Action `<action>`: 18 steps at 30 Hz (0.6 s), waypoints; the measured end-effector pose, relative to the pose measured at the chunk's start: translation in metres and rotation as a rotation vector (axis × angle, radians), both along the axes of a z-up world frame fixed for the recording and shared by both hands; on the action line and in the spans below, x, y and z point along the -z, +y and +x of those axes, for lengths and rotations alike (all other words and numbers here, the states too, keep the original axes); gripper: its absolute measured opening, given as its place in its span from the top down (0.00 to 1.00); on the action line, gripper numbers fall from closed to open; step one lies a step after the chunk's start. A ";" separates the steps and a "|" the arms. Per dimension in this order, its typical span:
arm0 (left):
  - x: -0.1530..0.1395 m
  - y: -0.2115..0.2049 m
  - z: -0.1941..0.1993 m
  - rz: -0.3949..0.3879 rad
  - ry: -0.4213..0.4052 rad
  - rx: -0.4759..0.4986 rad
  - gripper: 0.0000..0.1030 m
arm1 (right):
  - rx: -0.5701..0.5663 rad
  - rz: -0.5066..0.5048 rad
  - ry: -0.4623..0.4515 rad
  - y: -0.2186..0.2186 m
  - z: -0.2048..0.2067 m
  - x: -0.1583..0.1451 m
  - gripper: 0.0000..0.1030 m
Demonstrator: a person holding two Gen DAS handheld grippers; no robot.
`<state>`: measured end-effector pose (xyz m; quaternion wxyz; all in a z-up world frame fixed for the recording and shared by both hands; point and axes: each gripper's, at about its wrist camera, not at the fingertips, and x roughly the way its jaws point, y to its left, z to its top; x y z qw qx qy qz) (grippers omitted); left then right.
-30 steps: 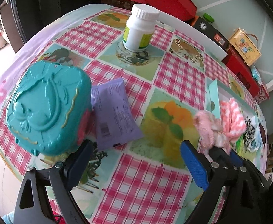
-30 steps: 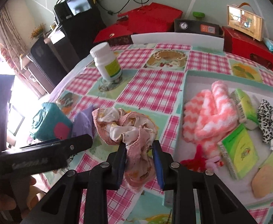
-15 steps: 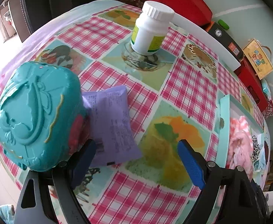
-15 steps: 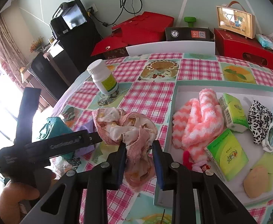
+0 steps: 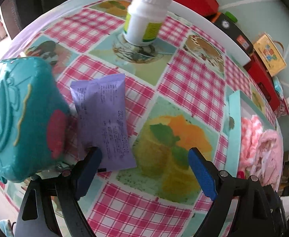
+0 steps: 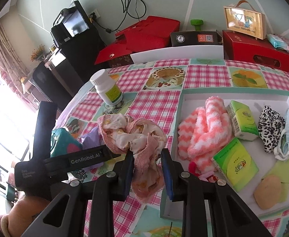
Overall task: Organize soft objects
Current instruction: 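Grasp the purple wipes pack with the left tool while the right tool holds the scrunchie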
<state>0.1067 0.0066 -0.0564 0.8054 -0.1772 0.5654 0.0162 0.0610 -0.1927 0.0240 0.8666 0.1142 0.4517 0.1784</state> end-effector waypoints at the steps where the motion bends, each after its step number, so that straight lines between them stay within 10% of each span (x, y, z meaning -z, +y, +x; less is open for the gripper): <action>1: 0.000 -0.002 -0.001 -0.002 0.000 0.008 0.13 | 0.001 0.001 0.000 -0.001 0.000 0.000 0.72; 18: -0.019 -0.011 -0.006 -0.011 -0.034 0.038 0.13 | 0.037 0.019 -0.010 -0.012 -0.001 -0.005 0.72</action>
